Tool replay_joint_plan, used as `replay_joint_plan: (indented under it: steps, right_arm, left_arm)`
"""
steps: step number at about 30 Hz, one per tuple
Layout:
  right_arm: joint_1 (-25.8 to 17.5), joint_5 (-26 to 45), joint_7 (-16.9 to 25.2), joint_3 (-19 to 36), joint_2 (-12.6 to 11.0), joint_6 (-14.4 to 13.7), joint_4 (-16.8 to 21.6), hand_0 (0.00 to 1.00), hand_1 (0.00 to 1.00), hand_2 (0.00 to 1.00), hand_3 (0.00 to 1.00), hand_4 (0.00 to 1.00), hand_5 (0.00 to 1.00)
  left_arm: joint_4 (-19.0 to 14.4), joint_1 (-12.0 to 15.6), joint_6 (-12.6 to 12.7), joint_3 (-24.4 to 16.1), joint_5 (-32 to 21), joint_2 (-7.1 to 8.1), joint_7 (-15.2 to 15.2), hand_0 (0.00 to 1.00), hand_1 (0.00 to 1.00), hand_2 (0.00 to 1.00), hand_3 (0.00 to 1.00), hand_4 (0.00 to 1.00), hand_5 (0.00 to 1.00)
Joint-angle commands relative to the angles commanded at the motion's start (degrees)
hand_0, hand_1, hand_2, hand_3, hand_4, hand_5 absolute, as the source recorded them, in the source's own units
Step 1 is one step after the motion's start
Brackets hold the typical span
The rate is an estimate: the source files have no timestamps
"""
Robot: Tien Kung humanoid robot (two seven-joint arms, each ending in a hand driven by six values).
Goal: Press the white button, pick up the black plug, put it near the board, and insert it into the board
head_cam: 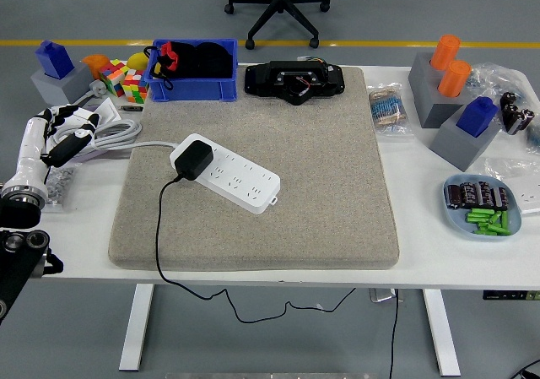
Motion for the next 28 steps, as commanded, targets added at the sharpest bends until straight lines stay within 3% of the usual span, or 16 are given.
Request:
replay_joint_plan:
  steps: [28]
  right_arm:
    - [0.13,-0.46,-0.20,0.60,-0.18,-0.01,0.00,0.628,0.607,0.606,0.587,0.660,0.396]
  left_arm:
    - [0.02,-0.52,-0.36,1.30,-0.37,0.26,0.13,0.883,0.882,0.830,0.751,0.745,0.542]
